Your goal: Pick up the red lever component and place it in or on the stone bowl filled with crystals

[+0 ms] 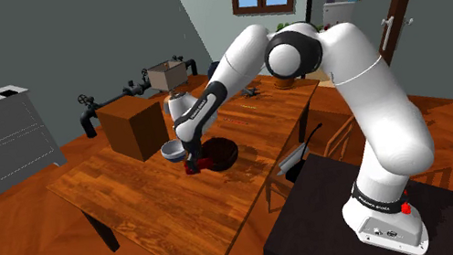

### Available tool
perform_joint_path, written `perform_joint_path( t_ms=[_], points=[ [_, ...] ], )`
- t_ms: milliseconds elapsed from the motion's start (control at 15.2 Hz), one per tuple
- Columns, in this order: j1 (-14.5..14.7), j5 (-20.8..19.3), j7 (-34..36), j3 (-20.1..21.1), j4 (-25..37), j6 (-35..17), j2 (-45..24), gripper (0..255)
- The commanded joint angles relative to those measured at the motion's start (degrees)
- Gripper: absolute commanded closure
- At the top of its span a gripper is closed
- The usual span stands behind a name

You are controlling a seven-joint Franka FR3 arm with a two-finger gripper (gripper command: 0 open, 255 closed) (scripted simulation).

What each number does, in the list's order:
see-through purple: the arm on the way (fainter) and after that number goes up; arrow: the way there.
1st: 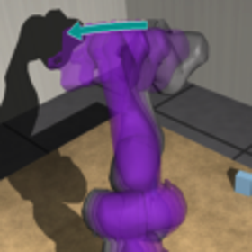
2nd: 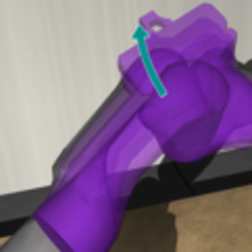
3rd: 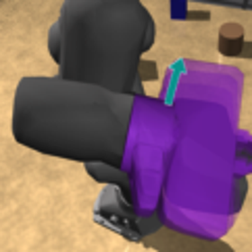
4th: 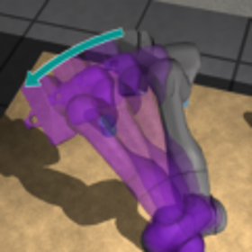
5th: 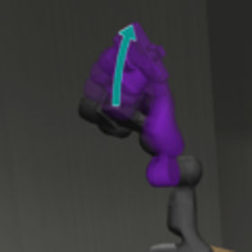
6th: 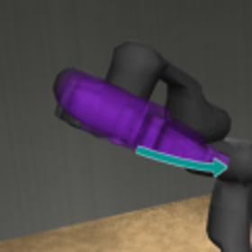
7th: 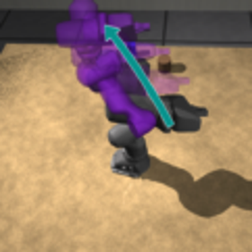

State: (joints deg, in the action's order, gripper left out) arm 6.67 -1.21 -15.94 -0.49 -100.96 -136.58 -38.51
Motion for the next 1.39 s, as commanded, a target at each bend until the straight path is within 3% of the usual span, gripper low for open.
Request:
perform_joint_path(
  t_ms=[0, 792, 1320],
  points=[
    [0.04, 0.01, 0.02, 0.01, -0.20, 1.00, 1.19, 255],
    [0.04, 0.05, -0.10, 0.03, -0.27, 6.87, 7.13, 255],
    [-7.36, 0.86, -9.63, -1.85, 3.32, 8.12, 4.98, 255]
  ],
)
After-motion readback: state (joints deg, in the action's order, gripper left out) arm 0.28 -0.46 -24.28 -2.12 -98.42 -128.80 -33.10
